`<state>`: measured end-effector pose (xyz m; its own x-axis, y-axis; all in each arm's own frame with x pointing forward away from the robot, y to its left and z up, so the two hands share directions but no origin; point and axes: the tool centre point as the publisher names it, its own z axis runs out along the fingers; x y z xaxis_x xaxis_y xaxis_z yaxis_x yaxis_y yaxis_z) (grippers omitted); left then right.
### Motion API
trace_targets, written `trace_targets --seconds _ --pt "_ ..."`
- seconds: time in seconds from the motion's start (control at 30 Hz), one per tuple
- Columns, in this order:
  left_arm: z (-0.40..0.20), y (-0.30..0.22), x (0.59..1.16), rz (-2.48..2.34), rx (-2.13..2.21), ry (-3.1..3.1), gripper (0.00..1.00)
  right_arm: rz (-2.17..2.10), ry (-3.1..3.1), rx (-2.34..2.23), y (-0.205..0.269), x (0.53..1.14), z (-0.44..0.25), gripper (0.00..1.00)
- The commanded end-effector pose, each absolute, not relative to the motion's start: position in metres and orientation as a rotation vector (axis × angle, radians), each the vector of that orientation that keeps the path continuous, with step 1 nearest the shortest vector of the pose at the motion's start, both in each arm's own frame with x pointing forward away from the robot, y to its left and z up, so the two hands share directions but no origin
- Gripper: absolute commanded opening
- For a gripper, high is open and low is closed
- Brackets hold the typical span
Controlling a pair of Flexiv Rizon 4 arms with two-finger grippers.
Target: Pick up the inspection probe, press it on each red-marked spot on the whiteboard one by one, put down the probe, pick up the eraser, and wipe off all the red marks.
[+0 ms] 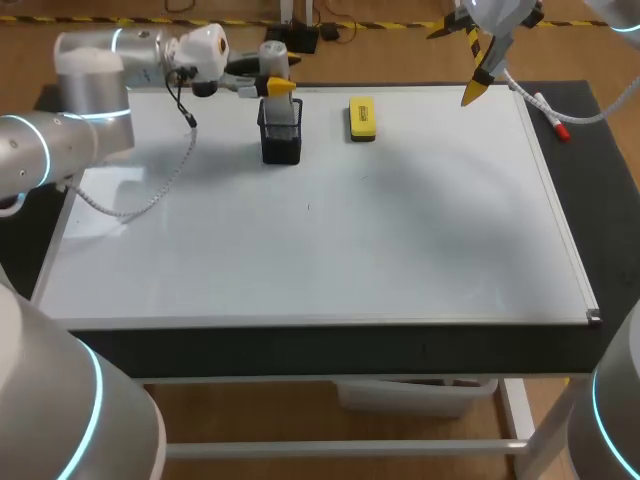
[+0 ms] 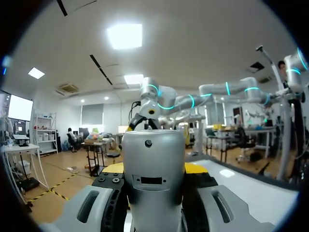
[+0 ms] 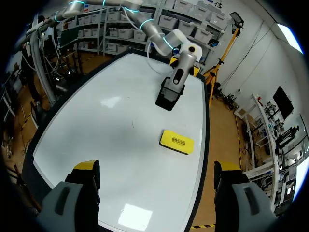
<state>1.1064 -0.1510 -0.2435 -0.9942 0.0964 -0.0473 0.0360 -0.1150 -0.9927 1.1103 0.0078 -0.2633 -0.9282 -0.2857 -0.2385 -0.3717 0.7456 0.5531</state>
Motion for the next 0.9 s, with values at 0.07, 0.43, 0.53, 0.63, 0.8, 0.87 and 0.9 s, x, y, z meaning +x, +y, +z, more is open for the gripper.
trace_targets --seconds 0.07,0.43,0.53,0.63,0.8,0.87,0.9 --pt "-0.252 -0.152 1.114 2.307 -0.169 -2.039 0.0 0.927 2.807 -0.533 0.007 1.11 -0.262 1.0" --pt "-0.263 -0.153 1.118 2.297 -0.162 -2.032 0.0 0.927 2.807 -0.533 0.007 1.11 -0.262 1.0" --pt "-0.266 -0.153 1.118 2.291 -0.162 -2.035 0.0 0.927 2.807 -0.533 0.007 1.11 -0.262 1.0" --pt "-0.269 -0.153 1.119 2.288 -0.159 -2.037 0.0 0.927 2.807 -0.533 0.007 1.11 -0.262 1.0" --pt "-0.271 -0.154 1.12 2.286 -0.153 -2.036 0.0 0.927 2.807 -0.533 0.007 1.11 -0.262 1.0" --pt "-0.272 -0.154 1.121 2.284 -0.152 -2.039 0.0 0.927 2.807 -0.533 0.007 1.11 -0.262 1.0" --pt "-0.273 -0.154 1.121 2.283 -0.151 -2.041 0.0 0.927 2.807 -0.533 0.007 1.11 -0.262 1.0"
